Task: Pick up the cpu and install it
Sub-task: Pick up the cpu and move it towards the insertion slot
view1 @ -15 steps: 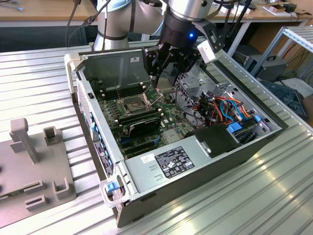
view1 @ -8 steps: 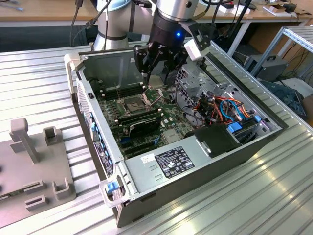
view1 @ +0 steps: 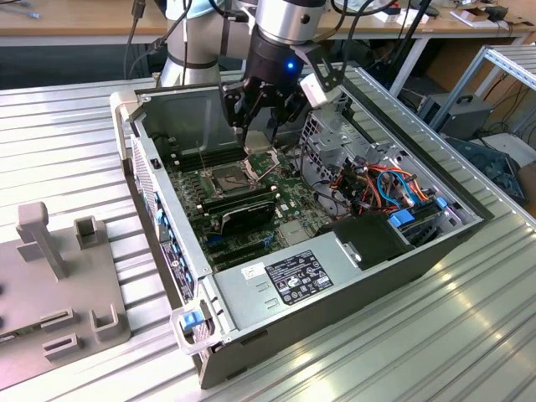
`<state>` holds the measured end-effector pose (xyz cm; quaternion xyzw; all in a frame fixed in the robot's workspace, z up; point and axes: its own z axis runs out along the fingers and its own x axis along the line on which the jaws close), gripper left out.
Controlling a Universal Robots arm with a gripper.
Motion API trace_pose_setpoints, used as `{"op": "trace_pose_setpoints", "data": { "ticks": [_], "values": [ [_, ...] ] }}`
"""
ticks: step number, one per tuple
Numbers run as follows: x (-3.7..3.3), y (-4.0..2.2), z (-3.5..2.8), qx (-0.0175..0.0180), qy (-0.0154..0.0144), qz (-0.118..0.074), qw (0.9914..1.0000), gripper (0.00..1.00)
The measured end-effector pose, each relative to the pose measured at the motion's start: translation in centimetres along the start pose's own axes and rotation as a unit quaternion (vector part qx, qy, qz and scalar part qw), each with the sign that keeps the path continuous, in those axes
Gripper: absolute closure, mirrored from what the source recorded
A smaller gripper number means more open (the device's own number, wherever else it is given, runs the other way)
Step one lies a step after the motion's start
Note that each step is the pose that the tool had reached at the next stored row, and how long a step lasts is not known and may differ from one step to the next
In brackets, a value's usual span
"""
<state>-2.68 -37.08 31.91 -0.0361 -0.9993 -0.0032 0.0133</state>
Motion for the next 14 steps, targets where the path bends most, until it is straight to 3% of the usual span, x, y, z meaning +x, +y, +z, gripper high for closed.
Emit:
{"op": "trace_pose_setpoints", "data": {
  "ticks": [7, 10, 12, 14],
  "values": [
    [0.0, 0.2, 0.65, 0.0007, 0.0001, -0.027, 0.99962, 0.45],
    [0.09, 0.21, 0.65, 0.0007, 0.0001, -0.027, 0.99963, 0.45],
    [0.64, 0.22, 0.74, 0.0006, 0.0001, -0.027, 0.99963, 0.45],
    [0.65, 0.22, 0.86, 0.0009, 0.0, -0.017, 0.99986, 0.45]
  ]
}}
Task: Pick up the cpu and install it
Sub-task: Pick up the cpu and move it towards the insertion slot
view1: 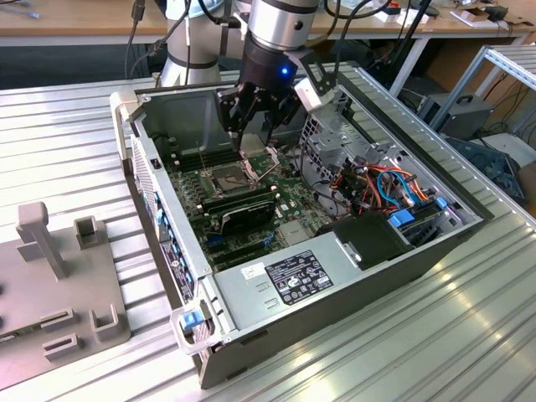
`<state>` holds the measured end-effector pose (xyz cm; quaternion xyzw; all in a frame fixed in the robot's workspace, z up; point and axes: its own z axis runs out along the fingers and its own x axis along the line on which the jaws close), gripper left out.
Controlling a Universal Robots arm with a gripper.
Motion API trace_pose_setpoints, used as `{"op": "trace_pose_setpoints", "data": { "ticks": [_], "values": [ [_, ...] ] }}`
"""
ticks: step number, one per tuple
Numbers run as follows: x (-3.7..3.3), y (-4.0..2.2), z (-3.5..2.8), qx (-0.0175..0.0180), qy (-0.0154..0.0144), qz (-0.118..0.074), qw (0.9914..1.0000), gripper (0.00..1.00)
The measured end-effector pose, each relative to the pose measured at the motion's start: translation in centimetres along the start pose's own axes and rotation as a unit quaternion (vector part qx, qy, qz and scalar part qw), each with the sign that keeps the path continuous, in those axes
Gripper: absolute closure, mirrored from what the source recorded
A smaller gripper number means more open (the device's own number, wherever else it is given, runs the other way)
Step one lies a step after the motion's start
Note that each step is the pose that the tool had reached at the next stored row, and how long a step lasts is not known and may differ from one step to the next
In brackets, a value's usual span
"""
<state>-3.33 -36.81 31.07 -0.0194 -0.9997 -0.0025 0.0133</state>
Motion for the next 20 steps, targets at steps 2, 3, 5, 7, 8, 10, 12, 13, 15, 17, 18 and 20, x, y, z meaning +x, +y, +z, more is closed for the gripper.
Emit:
{"op": "trace_pose_setpoints", "data": {
  "ticks": [2, 3, 5, 7, 8, 10, 12, 13, 15, 17, 18, 20],
  "values": [
    [0.0, 0.0, 0.11, -0.0004, -0.0001, 0.017, 0.99985, 0.45],
    [-0.01, 0.0, 0.23, -0.0009, -0.0001, 0.035, 0.9994, 0.45],
    [-0.01, 0.0, 0.36, -0.0014, -0.0002, 0.055, 0.99847, 0.45],
    [-0.01, 0.0, 0.48, -0.002, -0.0003, 0.075, 0.99719, 0.45],
    [-0.02, 0.0, 0.57, -0.0024, -0.0004, 0.09, 0.99596, 0.45],
    [-0.02, 0.0, 0.69, -0.0029, -0.0004, 0.108, 0.9941, 0.45],
    [-0.02, 0.1, 0.75, -0.0031, -0.0005, 0.115, 0.99332, 0.45],
    [-0.02, 0.15, 0.76, -0.0031, -0.0005, 0.115, 0.99338, 0.45],
    [-0.02, 0.24, 0.82, -0.0033, -0.0005, 0.109, 0.99406, 0.45],
    [-0.01, 0.42, 0.9, -0.0028, -0.0004, 0.093, 0.99571, 0.45],
    [0.0, 0.49, 0.93, -0.0026, -0.0004, 0.085, 0.99635, 0.45],
    [0.0, 0.59, 0.98, -0.0023, -0.0003, 0.072, 0.99741, 0.45]
  ]
}}
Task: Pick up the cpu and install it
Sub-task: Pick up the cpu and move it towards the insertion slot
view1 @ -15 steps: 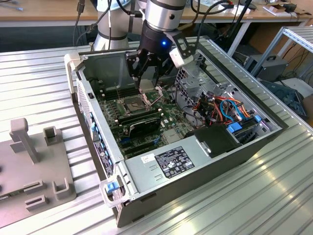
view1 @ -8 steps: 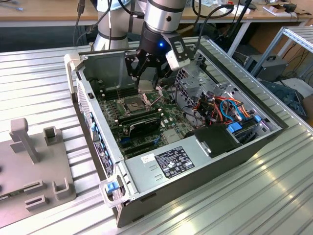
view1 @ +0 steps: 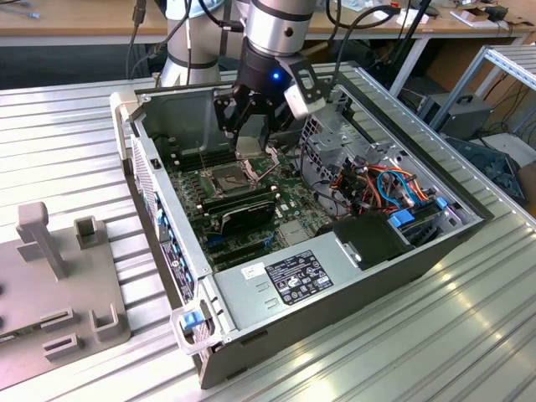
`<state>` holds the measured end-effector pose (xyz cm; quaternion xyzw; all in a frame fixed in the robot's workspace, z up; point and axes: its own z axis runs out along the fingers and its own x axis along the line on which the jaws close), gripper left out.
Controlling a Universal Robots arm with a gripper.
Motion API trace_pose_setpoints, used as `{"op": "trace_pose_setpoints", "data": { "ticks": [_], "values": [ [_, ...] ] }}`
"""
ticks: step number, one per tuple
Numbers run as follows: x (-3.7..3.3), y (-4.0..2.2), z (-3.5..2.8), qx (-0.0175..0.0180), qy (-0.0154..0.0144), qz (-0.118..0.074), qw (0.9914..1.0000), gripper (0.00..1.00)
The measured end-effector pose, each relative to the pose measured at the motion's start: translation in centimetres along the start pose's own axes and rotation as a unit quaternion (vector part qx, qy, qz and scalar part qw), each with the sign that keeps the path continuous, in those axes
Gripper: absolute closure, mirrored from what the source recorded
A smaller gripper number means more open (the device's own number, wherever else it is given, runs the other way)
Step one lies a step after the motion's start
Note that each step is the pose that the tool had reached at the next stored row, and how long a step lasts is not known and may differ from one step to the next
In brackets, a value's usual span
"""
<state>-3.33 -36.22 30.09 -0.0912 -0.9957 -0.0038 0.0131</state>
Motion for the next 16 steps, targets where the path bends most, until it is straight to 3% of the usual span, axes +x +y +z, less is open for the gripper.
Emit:
{"op": "trace_pose_setpoints", "data": {
  "ticks": [6, 8, 10, 12, 16],
  "values": [
    [0.16, 0.87, 0.28, 0.0012, 0.0002, -0.039, 0.99923, 0.45],
    [0.17, 0.99, 0.36, 0.0016, 0.0002, -0.052, 0.99863, 0.45],
    [0.2, 1.16, 0.45, 0.0021, 0.0003, -0.071, 0.99749, 0.45],
    [0.25, 1.31, 0.49, 0.0025, 0.0004, -0.081, 0.99675, 0.45],
    [0.58, 1.41, 0.58, 0.0027, 0.0004, -0.082, 0.99662, 0.45]
  ]
}}
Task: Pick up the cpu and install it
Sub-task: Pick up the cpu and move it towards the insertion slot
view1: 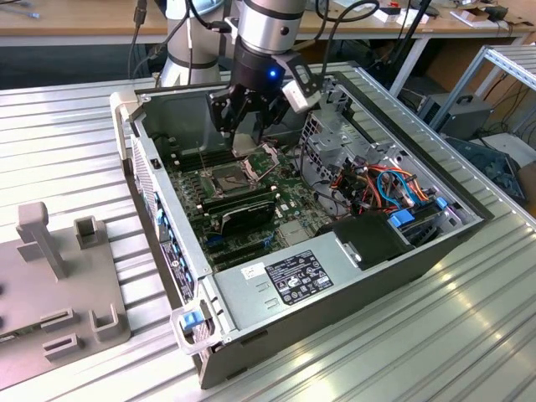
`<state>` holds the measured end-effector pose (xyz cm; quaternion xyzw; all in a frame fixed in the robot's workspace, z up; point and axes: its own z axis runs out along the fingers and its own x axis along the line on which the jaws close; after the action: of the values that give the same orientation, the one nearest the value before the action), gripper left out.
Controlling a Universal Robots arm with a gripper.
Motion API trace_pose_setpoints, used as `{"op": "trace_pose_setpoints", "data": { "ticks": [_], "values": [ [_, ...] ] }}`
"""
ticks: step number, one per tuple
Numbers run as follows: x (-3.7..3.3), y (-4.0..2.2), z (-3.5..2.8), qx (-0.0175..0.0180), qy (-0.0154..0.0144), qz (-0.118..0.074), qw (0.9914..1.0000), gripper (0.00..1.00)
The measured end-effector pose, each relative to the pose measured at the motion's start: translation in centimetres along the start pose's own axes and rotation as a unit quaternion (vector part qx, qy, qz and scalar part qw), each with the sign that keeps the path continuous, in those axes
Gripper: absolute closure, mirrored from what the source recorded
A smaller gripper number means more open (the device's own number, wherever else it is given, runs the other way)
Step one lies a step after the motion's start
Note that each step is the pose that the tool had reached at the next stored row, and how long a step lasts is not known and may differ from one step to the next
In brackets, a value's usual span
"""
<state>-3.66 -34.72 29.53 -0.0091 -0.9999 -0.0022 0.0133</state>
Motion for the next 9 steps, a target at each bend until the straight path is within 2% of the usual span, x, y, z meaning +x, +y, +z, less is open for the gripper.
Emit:
{"op": "trace_pose_setpoints", "data": {
  "ticks": [9],
  "values": [
    [0.28, 0.16, 0.27, 0.0, 0.0, -0.001, 1.0, 0.45]
  ]
}}
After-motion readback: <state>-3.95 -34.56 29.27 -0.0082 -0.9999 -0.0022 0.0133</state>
